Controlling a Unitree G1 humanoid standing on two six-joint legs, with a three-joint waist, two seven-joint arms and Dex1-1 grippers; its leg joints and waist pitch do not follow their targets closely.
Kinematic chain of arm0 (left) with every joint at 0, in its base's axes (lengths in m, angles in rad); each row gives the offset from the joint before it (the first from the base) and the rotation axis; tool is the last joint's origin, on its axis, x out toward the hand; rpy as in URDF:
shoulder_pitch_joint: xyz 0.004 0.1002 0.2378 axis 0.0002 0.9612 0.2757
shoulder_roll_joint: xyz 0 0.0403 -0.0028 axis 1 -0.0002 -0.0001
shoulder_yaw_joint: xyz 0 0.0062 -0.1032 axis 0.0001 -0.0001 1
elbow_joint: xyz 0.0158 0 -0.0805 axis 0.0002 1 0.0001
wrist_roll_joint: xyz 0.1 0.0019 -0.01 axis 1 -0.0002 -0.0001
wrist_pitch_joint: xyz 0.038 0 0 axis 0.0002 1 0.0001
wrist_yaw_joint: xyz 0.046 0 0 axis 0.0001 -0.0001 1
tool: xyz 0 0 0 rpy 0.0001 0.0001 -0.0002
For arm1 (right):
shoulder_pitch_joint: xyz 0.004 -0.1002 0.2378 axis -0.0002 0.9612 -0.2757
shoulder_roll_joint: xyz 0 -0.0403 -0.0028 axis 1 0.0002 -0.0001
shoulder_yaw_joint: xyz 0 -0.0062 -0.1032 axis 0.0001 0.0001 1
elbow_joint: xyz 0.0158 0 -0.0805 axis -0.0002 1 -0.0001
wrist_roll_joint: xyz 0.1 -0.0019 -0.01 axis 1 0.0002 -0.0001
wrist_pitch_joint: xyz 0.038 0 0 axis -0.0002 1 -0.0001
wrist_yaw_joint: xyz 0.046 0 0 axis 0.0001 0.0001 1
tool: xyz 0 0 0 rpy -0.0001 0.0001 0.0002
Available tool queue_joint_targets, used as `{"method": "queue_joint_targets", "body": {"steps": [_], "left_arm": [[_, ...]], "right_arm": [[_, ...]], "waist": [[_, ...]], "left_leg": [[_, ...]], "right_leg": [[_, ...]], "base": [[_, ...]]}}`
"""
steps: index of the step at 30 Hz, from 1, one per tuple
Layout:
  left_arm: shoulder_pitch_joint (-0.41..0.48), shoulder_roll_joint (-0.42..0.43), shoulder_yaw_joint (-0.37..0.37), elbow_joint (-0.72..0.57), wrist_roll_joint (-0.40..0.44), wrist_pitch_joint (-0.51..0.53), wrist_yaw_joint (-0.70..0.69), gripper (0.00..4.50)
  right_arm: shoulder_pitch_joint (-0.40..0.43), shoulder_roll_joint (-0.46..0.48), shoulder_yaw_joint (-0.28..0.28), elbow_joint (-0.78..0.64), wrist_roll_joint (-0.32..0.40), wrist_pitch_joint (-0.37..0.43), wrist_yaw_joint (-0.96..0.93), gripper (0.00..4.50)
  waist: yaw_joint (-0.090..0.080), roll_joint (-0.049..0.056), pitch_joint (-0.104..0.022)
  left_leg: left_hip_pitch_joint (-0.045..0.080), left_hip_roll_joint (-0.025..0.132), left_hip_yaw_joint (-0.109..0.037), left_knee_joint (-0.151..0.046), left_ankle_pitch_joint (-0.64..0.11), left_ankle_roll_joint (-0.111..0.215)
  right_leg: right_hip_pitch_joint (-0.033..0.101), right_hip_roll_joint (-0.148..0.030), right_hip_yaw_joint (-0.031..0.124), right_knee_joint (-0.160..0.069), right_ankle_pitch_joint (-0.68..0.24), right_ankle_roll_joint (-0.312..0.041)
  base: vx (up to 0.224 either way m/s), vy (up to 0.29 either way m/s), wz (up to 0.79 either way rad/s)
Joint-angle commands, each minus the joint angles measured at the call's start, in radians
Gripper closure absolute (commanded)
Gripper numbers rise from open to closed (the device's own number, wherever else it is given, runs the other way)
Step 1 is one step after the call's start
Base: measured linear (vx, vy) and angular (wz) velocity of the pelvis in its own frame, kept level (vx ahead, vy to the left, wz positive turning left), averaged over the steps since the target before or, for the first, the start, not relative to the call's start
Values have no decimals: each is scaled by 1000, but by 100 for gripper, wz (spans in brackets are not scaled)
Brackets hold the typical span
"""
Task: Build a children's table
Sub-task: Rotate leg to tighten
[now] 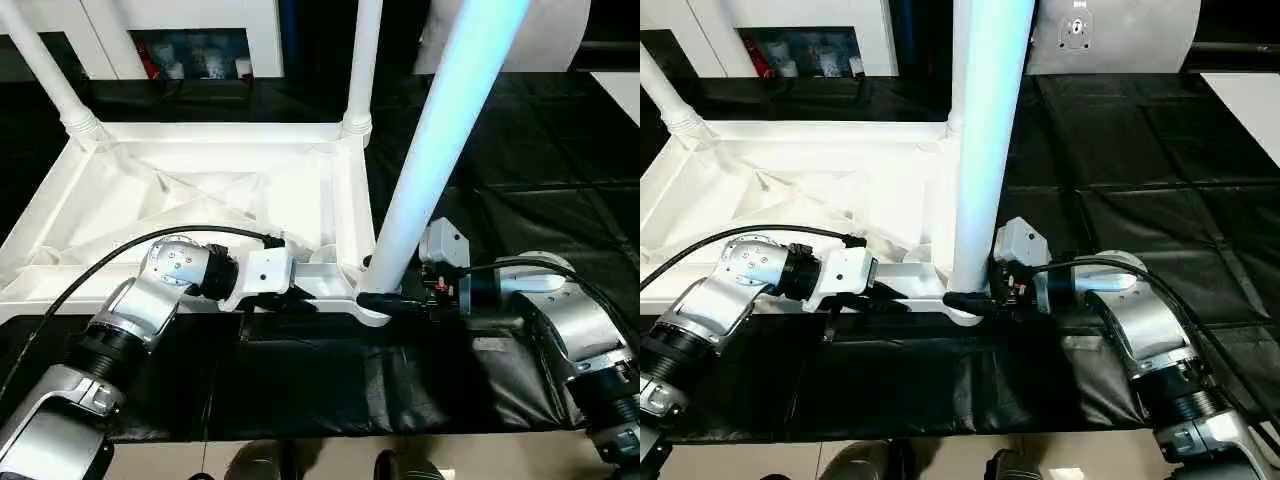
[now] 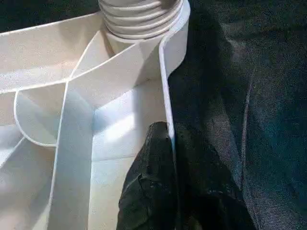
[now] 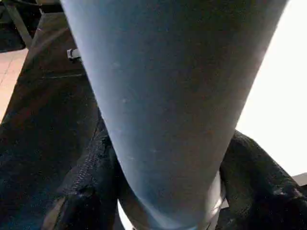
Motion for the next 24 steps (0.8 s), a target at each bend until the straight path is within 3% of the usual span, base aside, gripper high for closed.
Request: {"method": "queue_joint_targets", "body": {"steps": [1, 5, 6, 11, 16, 24], "left_arm": [[2, -2, -41, -4, 31, -21, -42, 450], [1, 1, -39, -3, 30, -18, -44, 450], [1, 2, -39, -5, 29, -16, -45, 450], [0, 2, -39, -4, 30, -14, -46, 450], [0, 4, -40, -2, 31, -16, -47, 450], [1, 4, -40, -1, 33, -17, -52, 450]], "right_arm": [[8, -7, 17, 26, -34, 4, 9, 198], [11, 0, 12, 25, -23, 34, -1, 198], [9, 0, 7, 25, -15, 49, 0, 142], [15, -5, 8, 30, -38, 24, -14, 94], [33, -10, 1, -2, -29, 32, -9, 94], [34, 12, -20, -4, -8, 46, -10, 94]], "waist": [[-11, -13, -59], [-11, -13, -58], [-11, -13, -58], [-11, -12, -59], [-9, -12, -62], [-7, -9, -65]], "left_leg": [[37, 134, -47, -91, -161, 97], [38, 134, -48, -93, -173, 89], [37, 135, -48, -94, -178, 87], [37, 134, -47, -93, -159, 84], [36, 134, -46, -91, -138, 102], [37, 136, -45, -91, -140, 101]], "right_leg": [[23, -98, 47, -60, -11, -300], [23, -99, 48, -62, -25, -298], [23, -99, 48, -63, -34, -296], [21, -99, 49, -63, -17, -296], [24, -100, 48, -61, 11, -298], [24, -100, 47, -59, 23, -309]], "base": [[0, 0, 0], [0, 0, 0], [0, 0, 0], [0, 0, 0], [0, 0, 0], [0, 0, 0]]}}
